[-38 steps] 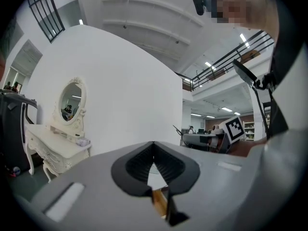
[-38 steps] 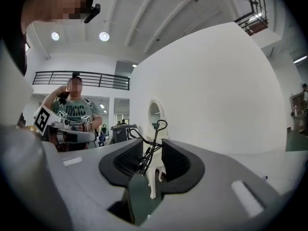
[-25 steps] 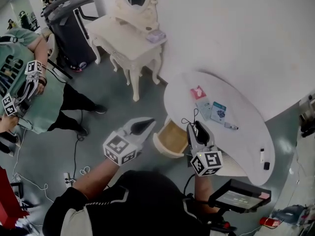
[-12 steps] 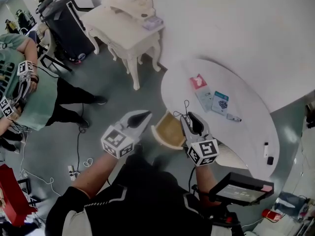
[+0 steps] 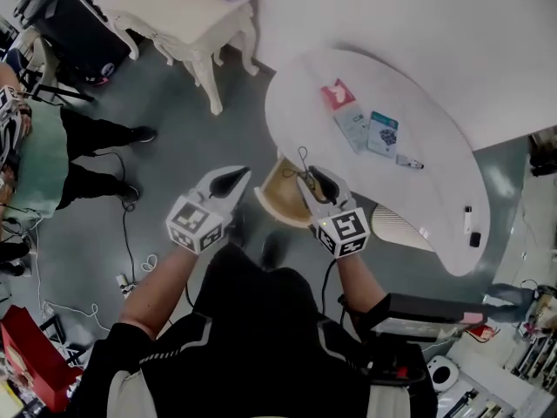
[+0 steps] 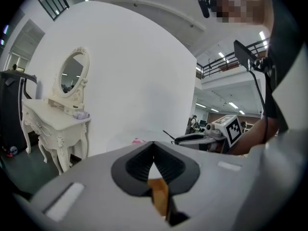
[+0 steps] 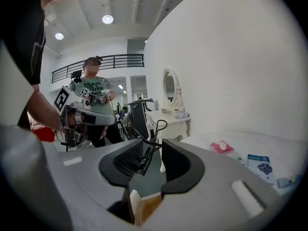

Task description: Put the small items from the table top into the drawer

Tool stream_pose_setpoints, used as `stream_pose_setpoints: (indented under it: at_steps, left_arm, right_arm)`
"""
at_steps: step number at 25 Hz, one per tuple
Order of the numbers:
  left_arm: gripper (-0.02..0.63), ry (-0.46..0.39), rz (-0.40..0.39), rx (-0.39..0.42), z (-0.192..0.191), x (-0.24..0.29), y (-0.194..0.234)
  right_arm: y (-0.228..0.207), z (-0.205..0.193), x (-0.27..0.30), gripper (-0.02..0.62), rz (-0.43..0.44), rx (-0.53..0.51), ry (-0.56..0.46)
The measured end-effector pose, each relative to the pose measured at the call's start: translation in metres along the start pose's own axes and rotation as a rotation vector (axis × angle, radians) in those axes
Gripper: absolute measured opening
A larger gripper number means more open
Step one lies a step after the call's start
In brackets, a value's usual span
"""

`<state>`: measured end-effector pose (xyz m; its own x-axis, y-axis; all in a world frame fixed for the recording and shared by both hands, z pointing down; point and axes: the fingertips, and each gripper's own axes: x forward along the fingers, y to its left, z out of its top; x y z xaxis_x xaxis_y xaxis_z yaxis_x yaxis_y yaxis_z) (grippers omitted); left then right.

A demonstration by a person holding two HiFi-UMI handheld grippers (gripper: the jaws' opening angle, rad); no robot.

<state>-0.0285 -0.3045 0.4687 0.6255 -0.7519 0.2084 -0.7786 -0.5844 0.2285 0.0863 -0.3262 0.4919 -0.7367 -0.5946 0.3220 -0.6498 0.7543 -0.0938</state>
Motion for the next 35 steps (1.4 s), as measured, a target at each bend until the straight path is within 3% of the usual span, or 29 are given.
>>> stream_pose_setpoints:
  at_steps: [9, 19, 35]
  left_arm:
    - [0.0, 0.074, -0.029, -0.07, -0.058, 0.022, 0.02]
    - [0.0, 0.162, -0.055, -0.083, -0.115, 0.051, 0.043]
    - [0.0, 0.273, -0.078, -0.118, -0.168, 0.079, 0.075]
  right_arm:
    - [0.001, -0.071, 0.024, 0.124, 0.047, -0.018, 0.133]
    - [-0.002, -0.15, 0.044, 0.124, 0.111, -0.048, 0.322]
    - [-0.015, -0.241, 0.075, 0.124, 0.201, -0.131, 0.598]
